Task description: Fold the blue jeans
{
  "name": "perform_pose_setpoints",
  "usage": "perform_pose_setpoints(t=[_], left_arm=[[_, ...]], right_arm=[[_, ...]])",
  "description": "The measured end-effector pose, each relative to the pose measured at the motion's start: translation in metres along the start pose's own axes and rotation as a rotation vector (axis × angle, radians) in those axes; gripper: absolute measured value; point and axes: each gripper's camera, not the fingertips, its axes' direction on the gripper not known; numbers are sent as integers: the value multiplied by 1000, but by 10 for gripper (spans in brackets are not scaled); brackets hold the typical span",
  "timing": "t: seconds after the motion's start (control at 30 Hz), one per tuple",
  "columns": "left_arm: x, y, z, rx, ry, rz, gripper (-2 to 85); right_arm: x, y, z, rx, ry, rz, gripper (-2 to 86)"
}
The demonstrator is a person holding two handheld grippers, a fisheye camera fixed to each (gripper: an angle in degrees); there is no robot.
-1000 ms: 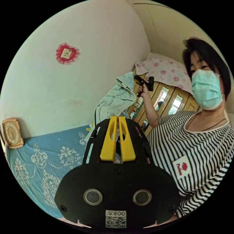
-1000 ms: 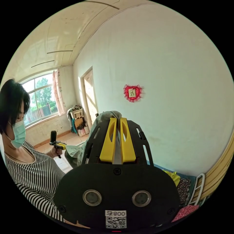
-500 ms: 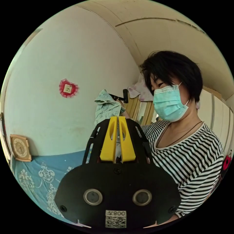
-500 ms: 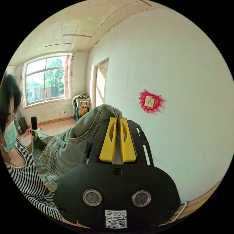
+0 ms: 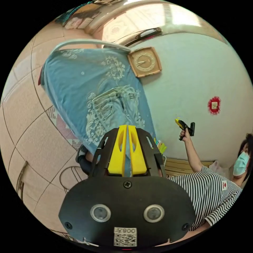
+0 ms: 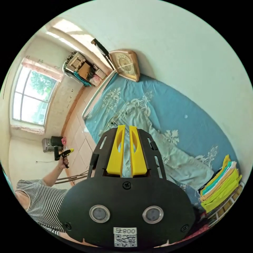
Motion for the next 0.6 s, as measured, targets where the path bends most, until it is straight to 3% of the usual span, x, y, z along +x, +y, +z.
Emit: perform_pose_setpoints(t=[0.13, 0.27, 0.47, 0.6], left_arm=[[-99, 56, 22, -212, -38, -156, 5], [-153, 88, 63, -446, -79, -160, 6], [-188, 112, 116, -653, -111, -28, 8], [-203, 133, 141, -727, -256, 104, 5]], right_arm=[[39, 57, 96, -80, -148, 225, 25], [60, 149, 168, -96, -302, 571, 28], [34, 239, 239, -86, -246, 897, 47], [14, 257, 285, -133, -135, 955, 45]])
